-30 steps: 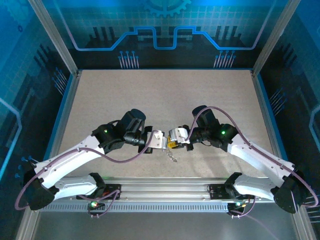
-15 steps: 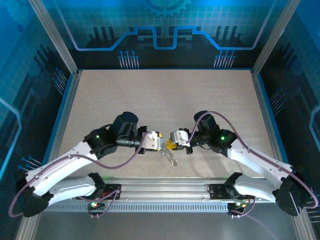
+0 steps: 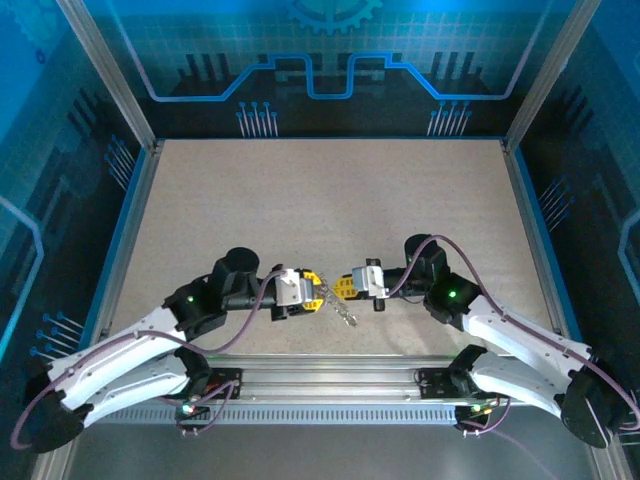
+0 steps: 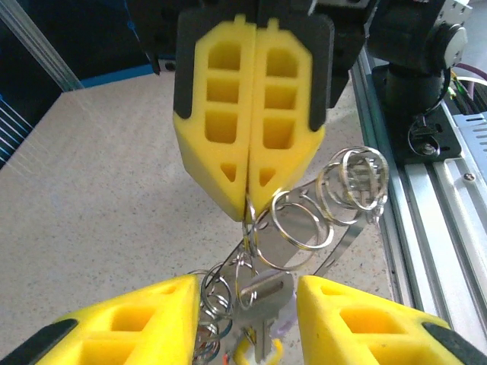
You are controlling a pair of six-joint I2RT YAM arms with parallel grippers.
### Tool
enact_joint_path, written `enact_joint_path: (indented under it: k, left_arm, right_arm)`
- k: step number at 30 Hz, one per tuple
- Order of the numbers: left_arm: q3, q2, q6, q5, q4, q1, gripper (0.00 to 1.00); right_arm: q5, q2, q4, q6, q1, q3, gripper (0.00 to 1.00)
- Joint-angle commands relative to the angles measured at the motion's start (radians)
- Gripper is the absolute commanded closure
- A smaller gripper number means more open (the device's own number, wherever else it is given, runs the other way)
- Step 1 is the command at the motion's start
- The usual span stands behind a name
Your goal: Put the keys on the keyring
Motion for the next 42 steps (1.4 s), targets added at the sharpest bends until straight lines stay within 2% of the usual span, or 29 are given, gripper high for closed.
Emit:
enact_joint_path:
  k: [1,6,14,17,21,26,30,34,38,42]
  left_arm:
    - [0.005,0.018,-0.024,0.029,0.14,-0.001,0.6]
    - [0.01,0.026,0.026,0.004,0.131,-0.002,0.62]
    - [0.02,0.03,0.039,0.041,0.125,-0.002,0.85]
    - [0.03,0.035,0.05,0.031,0.099,-0.002,0.85]
    - [0.039,0.043,0.059,0.005,0.071,-0.001,0.75]
    - [0.033,0.048,0.054,0.0,0.077,-0.001,0.73]
    - [0.044,0.065,0.054,0.012,0.076,-0.002,0.82]
    - [0.058,0.086,0.066,0.011,0.065,-0.001,0.84]
    - [0.081,0.101,0.089,0.01,0.024,-0.001,1.0]
    - [0.132,0.101,0.13,-0.004,-0.063,-0.001,1.0]
  right_arm:
    - [-0.028,0.004,0.129,0.05,-0.006,-0.011,1.0]
    - [-0.039,0.02,0.13,0.055,-0.007,-0.004,1.0]
    - [-0.033,0.033,0.144,0.07,-0.005,0.002,1.0]
    - [-0.03,0.027,0.14,0.07,-0.006,0.0,1.0]
    - [-0.018,0.013,0.14,0.073,-0.005,-0.008,1.0]
    - [-0.022,0.009,0.147,0.077,-0.005,-0.014,1.0]
    - [-0.027,0.011,0.15,0.078,-0.005,-0.014,1.0]
    - [-0.024,0.011,0.153,0.079,-0.006,-0.014,1.0]
    - [-0.019,0.01,0.119,0.059,-0.005,-0.006,1.0]
    - [0.026,0.013,-0.043,-0.002,-0.005,0.038,0.98]
